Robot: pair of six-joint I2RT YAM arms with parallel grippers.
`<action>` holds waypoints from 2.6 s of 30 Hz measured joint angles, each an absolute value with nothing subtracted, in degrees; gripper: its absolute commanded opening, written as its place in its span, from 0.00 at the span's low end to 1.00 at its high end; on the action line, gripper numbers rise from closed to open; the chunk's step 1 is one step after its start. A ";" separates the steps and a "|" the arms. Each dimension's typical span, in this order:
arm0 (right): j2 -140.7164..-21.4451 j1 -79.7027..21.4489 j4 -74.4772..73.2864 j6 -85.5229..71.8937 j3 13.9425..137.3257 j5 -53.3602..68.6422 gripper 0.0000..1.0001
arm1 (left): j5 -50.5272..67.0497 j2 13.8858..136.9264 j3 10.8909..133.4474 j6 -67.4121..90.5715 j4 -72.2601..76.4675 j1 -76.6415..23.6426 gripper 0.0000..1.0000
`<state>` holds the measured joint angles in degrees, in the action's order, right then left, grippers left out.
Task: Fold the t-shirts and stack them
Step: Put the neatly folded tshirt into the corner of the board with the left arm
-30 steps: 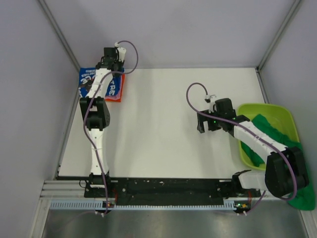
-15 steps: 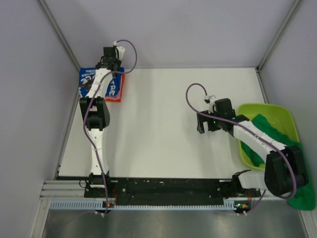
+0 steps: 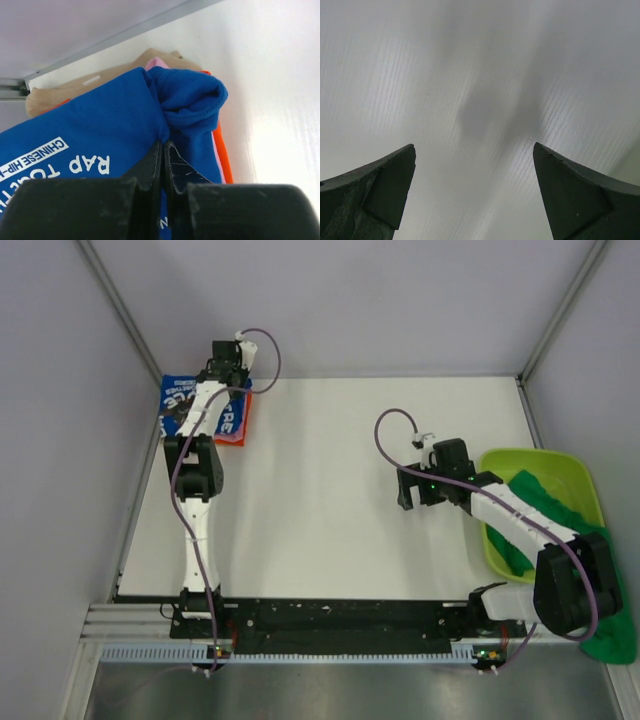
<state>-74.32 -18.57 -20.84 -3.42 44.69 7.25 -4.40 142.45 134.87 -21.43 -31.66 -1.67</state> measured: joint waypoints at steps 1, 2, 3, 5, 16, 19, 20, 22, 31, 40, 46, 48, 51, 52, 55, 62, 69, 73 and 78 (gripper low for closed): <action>-74.32 -18.57 -20.86 -3.42 44.69 7.25 0.99 | -4.75 142.69 134.72 -21.63 -31.59 -1.67 0.00; -74.32 -18.57 -20.86 -3.40 44.69 7.27 0.99 | -5.15 142.76 134.39 -21.98 -31.48 -1.67 0.00; -74.32 -18.57 -20.86 -3.38 44.69 7.29 0.99 | -5.48 142.76 134.06 -22.24 -31.42 -1.67 0.00; -74.32 -18.57 -20.86 -3.38 44.69 7.38 0.99 | -6.04 142.76 133.53 -22.68 -30.85 -1.80 0.00; -74.32 -18.57 -20.86 -3.07 44.69 7.57 0.99 | -4.51 136.31 126.87 -22.63 -27.94 -2.55 0.00; -74.32 -18.57 -20.86 -3.03 44.69 7.64 0.99 | -4.10 135.15 126.85 -22.61 -27.31 -3.05 0.00; -74.32 -18.57 -20.86 -3.01 44.69 7.68 0.99 | -3.99 134.91 126.85 -22.61 -27.16 -3.25 0.00; -74.32 -18.57 -20.86 -3.01 44.69 7.77 0.99 | -3.70 134.85 126.82 -22.61 -27.11 -3.55 0.00; -74.46 -18.57 -20.86 -2.98 44.69 7.97 0.99 | -2.83 135.83 125.93 -23.66 -28.03 -4.40 0.20; -74.67 -18.57 -20.88 -2.96 44.69 8.45 0.99 | 2.83 139.48 127.15 -23.86 -31.99 -4.51 0.66; -74.61 -18.57 -20.93 -2.98 44.71 8.80 0.99 | 5.52 134.30 122.02 -23.35 -32.38 -4.93 0.99; -74.19 -18.57 -21.10 -3.01 44.71 8.86 0.99 | 6.13 130.69 119.22 -23.16 -33.10 -5.26 0.99; -71.96 -18.57 -21.71 -3.05 44.66 8.91 0.99 | 8.03 123.61 113.73 -23.05 -33.61 -5.69 0.99; -71.00 -18.57 -21.96 -3.09 44.66 8.88 0.99 | 8.86 120.70 111.35 -23.09 -33.67 -5.78 0.99; -66.41 -18.57 -22.15 -3.53 44.29 8.78 0.99 | 11.57 110.06 101.91 -23.29 -33.61 -6.07 0.99; -55.81 -18.57 -22.02 -5.63 39.70 7.27 0.99 | 15.86 88.31 76.03 -23.97 -32.69 -6.17 0.99; -47.97 -18.57 -21.85 -8.88 33.58 3.36 0.99 | 18.24 72.12 47.05 -24.05 -26.63 -5.96 0.99; -44.40 -18.57 -20.58 -10.13 30.26 0.16 0.99 | 18.79 62.96 31.16 -20.95 -13.45 -5.39 0.99; -42.33 -18.57 -19.64 -11.05 27.94 -3.57 0.99 | 15.66 55.94 19.94 -16.34 1.26 -5.17 0.99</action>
